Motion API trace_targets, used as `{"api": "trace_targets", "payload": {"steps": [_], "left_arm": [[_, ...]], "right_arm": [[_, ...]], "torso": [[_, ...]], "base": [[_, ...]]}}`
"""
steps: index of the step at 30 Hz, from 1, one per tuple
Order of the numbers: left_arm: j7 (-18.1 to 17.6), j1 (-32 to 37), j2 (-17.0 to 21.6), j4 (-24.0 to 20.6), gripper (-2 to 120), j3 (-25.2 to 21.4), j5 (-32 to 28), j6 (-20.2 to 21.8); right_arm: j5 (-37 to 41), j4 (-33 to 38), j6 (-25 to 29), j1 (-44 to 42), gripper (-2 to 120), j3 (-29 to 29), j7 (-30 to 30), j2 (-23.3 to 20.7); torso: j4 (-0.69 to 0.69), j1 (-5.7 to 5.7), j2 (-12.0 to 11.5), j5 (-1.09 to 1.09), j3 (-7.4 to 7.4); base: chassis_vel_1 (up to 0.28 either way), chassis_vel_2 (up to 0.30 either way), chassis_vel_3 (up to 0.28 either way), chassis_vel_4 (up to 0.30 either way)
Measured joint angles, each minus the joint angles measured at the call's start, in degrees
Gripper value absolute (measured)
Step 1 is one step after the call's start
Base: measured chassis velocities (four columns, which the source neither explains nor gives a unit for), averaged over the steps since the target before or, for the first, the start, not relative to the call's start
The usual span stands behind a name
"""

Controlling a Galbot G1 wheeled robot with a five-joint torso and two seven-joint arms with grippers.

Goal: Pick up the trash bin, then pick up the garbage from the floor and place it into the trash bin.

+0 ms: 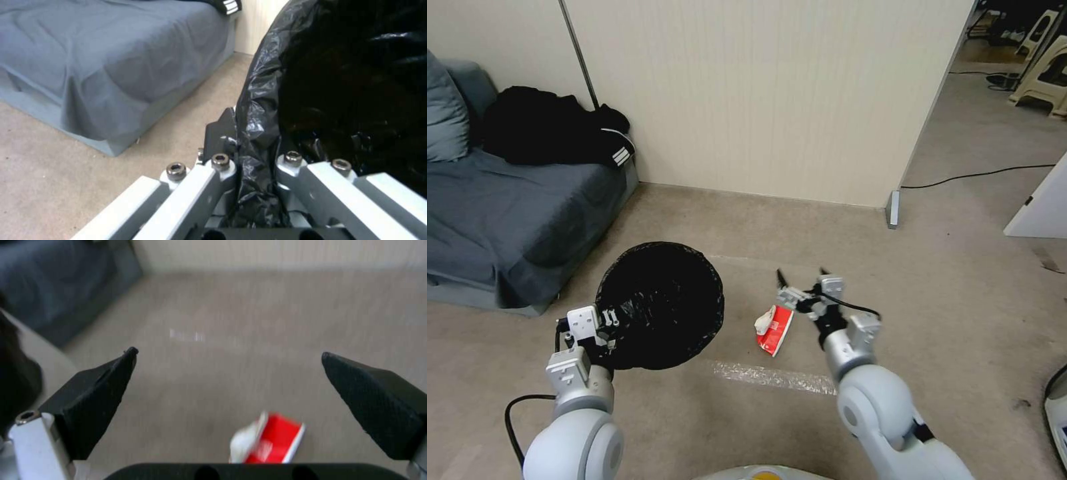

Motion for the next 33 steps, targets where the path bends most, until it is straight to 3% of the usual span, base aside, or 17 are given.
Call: {"api": "trace_targets", "payload": {"steps": [3, 11, 21, 23, 33], "left_arm": [[0.0, 0.5, -0.2, -0.5, 3, 0.0, -0.6, 0.0], [0.0, 1.9, -1.1, -0.8, 3, 0.1, 0.0, -0.9], [0.0, 4.6, -1.9, -2.0, 3, 0.1, 0.7, -2.1], [0.0, 6.8, -2.2, -2.5, 3, 0.1, 1.1, -3.3], [-0.1, 10.6, -3.1, -2.9, 3, 0.7, 3.0, -5.5]], "right_arm": [[5.0, -3.9, -4.3, 3.4, 100, -2.4, 1.5, -1.7], [8.6, -10.6, -6.9, 8.2, 100, -5.7, 0.8, -2.1], [6.5, -21.3, -6.1, 11.7, 100, -7.5, -1.7, 0.1], [5.6, -26.3, -5.0, 12.7, 100, -7.6, -3.1, 1.4], [2.4, -35.0, -2.1, 14.8, 100, -7.9, -7.0, 4.4]], "torso": [[0.00, 0.00, 0.0, 0.00, 0.00], [-0.01, 0.00, 0.0, -0.01, 0.00], [-0.01, 0.01, 0.0, -0.01, 0.00], [-0.01, 0.00, 0.0, -0.01, 0.00], [0.00, 0.00, 0.0, -0.01, -0.01]], "base": [[0.000, 0.000, 0.000, 0.000], [0.000, 0.000, 0.000, 0.000], [0.000, 0.000, 0.000, 0.000], [0.000, 0.000, 0.000, 0.000], [0.000, 0.000, 0.000, 0.000]]}}
